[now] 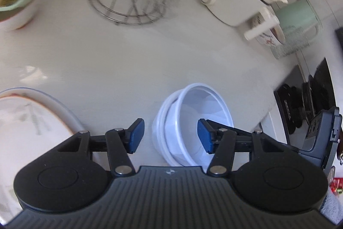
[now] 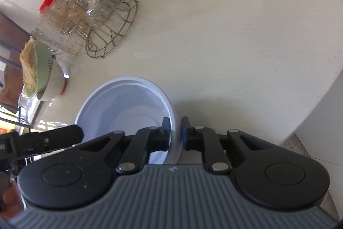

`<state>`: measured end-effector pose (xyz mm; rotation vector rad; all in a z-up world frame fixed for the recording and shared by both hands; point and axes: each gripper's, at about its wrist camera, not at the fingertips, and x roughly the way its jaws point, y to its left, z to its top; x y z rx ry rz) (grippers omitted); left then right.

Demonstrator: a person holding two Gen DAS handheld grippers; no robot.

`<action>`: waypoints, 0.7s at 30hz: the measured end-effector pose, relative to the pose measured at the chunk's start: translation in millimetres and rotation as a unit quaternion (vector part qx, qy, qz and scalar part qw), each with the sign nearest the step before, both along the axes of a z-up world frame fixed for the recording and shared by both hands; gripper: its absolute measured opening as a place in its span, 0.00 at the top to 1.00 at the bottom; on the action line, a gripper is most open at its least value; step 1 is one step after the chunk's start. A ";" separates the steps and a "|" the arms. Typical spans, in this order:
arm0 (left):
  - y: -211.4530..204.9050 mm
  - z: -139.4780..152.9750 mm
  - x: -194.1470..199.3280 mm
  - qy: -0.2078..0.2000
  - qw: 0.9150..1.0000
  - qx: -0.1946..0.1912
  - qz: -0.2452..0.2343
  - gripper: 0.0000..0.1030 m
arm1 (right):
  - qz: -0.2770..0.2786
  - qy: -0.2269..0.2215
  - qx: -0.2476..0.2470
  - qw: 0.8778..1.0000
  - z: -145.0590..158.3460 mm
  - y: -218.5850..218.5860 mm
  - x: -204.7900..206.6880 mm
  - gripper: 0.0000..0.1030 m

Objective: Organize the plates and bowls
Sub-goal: 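Lower the plastic bowl into the nested bowls on the plates, then press the stacked bowls down and center them on the plates with both grippers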

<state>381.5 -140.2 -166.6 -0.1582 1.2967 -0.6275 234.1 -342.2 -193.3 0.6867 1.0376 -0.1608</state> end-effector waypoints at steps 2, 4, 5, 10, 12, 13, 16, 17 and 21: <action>-10.0 -1.7 -3.5 -0.012 1.000 0.001 -0.017 0.41 | -0.002 0.001 -0.001 1.000 -0.1 -3.2 -3.4 0.87; -18.7 -7.4 -5.6 -0.009 1.000 0.009 -0.024 0.42 | -0.005 0.001 0.000 1.000 -0.5 -6.7 -7.0 0.87; -22.1 -10.3 -6.2 -0.006 1.000 0.012 -0.025 0.43 | -0.006 0.001 -0.001 1.000 -0.6 -8.0 -9.7 0.87; -29.4 -25.9 -11.6 0.008 0.999 0.029 -0.027 0.58 | -0.013 -0.005 -0.006 1.000 0.5 -9.7 -14.1 0.85; -27.6 -30.3 -13.4 0.015 0.999 0.029 -0.025 0.61 | -0.025 -0.007 -0.004 1.000 1.2 -11.8 -16.9 0.83; -27.5 -31.7 -14.3 0.016 0.999 0.028 -0.024 0.63 | -0.029 -0.008 -0.001 1.000 1.4 -13.0 -18.7 0.83; -27.0 -37.7 -15.3 0.024 0.999 0.029 -0.021 0.64 | -0.040 -0.011 0.020 0.999 0.8 -18.9 -22.0 0.76; -27.1 -40.0 -15.6 0.027 0.999 0.030 -0.020 0.65 | -0.040 -0.014 0.024 0.999 0.9 -19.5 -23.1 0.74; -24.4 -48.2 -14.0 0.042 0.999 0.016 -0.006 0.65 | -0.029 -0.014 0.025 0.999 -2.2 -17.0 -23.4 0.74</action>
